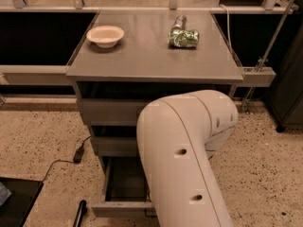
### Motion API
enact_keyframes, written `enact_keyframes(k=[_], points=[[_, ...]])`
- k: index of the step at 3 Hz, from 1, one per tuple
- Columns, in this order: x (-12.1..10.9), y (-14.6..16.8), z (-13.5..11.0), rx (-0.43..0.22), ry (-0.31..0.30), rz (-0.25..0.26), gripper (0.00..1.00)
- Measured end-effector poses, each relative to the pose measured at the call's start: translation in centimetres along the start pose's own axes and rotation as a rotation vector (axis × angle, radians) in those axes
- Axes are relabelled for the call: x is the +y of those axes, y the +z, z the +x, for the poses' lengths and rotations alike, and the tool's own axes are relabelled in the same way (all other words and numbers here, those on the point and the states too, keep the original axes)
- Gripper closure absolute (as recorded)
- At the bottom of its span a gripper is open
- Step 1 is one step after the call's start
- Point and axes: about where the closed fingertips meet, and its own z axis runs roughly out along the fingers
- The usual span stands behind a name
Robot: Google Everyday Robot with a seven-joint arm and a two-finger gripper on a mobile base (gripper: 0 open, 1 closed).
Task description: Pick brown chip bag from bottom drawer and place on counter
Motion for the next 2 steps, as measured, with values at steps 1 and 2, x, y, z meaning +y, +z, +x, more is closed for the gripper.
enact_keyframes(k=[1,2], points=[[0.1,-2.7,-2.3,-0.046,-0.033,0.033,1.00],[3.5,-8.7,-6.8,-0.153,-0.091,0.057,1.00]])
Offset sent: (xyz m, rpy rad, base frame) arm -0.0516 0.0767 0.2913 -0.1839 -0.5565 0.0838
